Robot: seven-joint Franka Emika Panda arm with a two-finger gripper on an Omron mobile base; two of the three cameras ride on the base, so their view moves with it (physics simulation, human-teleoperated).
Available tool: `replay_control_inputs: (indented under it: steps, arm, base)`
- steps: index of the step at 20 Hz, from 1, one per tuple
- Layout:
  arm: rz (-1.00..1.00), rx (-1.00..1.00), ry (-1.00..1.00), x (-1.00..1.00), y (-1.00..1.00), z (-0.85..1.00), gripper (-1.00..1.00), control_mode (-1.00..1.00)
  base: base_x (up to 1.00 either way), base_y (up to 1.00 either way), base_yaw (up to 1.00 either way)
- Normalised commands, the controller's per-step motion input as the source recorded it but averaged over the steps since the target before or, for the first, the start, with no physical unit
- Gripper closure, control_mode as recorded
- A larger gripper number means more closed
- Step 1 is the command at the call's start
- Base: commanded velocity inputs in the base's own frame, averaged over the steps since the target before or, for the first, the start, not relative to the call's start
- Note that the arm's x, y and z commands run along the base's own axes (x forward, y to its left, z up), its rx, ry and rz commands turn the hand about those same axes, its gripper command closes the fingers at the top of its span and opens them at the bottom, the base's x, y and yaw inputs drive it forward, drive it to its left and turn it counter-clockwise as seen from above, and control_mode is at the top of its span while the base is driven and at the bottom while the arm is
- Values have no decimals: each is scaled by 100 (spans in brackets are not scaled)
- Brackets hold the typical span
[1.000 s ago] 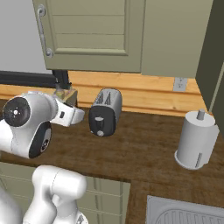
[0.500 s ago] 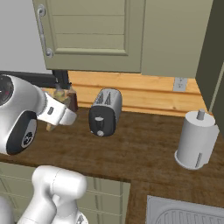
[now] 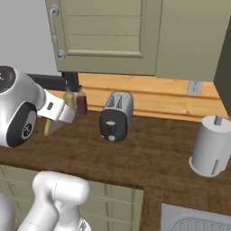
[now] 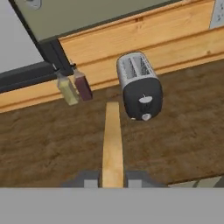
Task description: Start the toaster. Once the lever pops up, take the bread to the plate on the dining counter.
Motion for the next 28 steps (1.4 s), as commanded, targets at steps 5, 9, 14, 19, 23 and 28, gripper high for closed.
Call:
replay_control_inputs:
  steps: [5, 9, 14, 19, 23, 28]
  arm:
    - [0, 0, 0, 0, 0, 0, 100, 100]
    - [0, 0, 0, 0, 0, 0, 100, 100]
    - [0, 0, 0, 0, 0, 0, 100, 100]
    - [0, 0, 0, 0, 0, 0, 100, 100]
    - [0, 0, 0, 0, 0, 0, 100, 100]
    - [0, 0, 0, 0, 0, 0, 100, 100]
  base:
    - [-25, 100, 52]
    - [-8, 100, 78]
    - [0, 100, 77]
    - [1, 98, 75]
    - [22, 88, 70]
    - [60, 66, 65]
